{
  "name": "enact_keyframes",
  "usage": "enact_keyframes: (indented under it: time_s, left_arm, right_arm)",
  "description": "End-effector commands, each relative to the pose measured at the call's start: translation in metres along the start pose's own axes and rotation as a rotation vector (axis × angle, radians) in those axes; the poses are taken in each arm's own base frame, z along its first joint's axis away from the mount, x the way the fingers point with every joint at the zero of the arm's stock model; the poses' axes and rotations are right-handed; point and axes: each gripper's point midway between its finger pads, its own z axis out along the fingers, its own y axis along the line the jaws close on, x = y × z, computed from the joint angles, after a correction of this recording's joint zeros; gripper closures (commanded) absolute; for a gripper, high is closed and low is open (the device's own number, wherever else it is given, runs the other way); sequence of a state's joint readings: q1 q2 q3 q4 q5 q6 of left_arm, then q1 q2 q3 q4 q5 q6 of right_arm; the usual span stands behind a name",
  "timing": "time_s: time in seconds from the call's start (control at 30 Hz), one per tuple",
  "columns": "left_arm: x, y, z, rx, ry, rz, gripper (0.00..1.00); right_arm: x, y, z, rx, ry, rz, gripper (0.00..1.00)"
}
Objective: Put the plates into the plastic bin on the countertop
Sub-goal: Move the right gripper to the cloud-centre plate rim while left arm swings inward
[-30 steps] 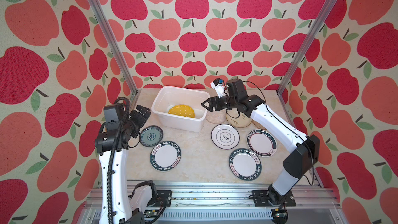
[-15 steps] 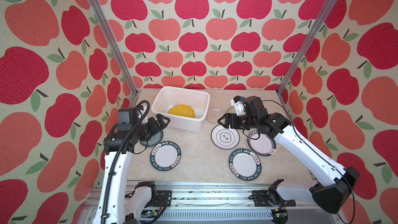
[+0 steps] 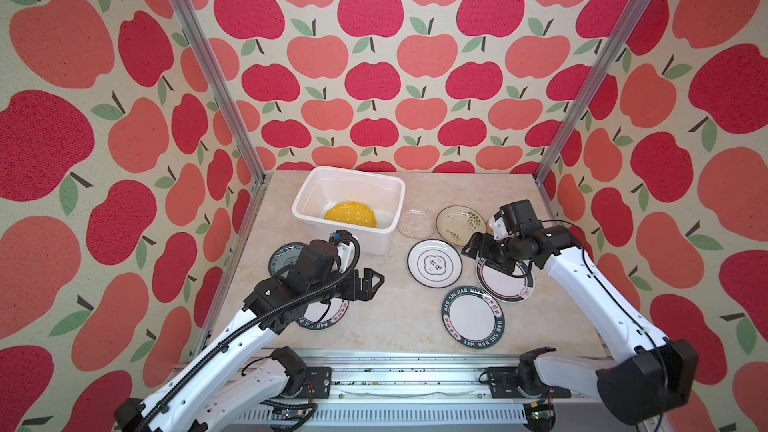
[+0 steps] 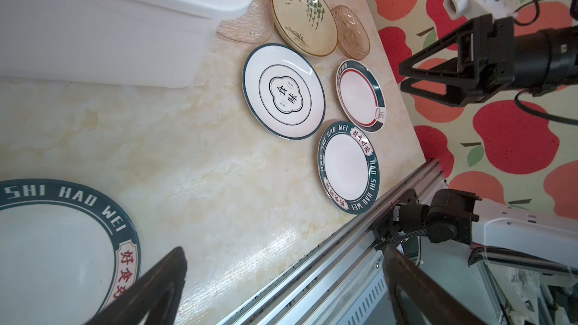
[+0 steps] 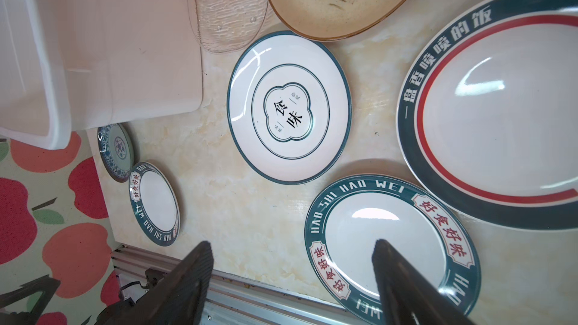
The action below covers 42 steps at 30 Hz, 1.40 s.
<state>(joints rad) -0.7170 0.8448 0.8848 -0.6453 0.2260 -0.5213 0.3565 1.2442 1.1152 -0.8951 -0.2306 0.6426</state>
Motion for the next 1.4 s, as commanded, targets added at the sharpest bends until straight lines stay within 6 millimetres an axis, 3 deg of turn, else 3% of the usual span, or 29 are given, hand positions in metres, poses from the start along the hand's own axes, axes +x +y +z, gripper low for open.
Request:
enact_keyframes:
  time_s: [0.0,0.17,0.37,0.67,1.13,1.37]
  left_arm:
    - [-0.034,-0.013,-0.002,-0.01,-0.145,0.105,0.01]
    - [-0.021,-0.034,0.006,-0.028,-0.165,0.232,0.01]
    - [-0.011,-0.057,0.007,-0.016,-0.154,0.365,0.01]
    - [-0.011,-0.053,0.007,-0.038,-0.159,0.362,0.01]
    - [-0.011,-0.05,0.006,-0.051,-0.161,0.356,0.01]
    - [-0.011,-0.052,0.011,-0.058,-0.141,0.362,0.01]
  right_arm:
    - [0.003,0.001,0.018,-0.043,0.066,-0.043,0.17]
    - [-0.004,0.003,0.054,-0.072,0.132,-0.056,0.19]
    - [-0.019,-0.009,0.08,-0.027,0.167,-0.062,0.19]
    - [-0.025,-0.024,0.114,-0.002,0.267,-0.069,0.21]
    - [-0.022,-0.038,0.14,0.03,0.321,-0.073,0.26]
    - [-0.011,-0.032,0.153,-0.047,0.366,-0.064,0.39]
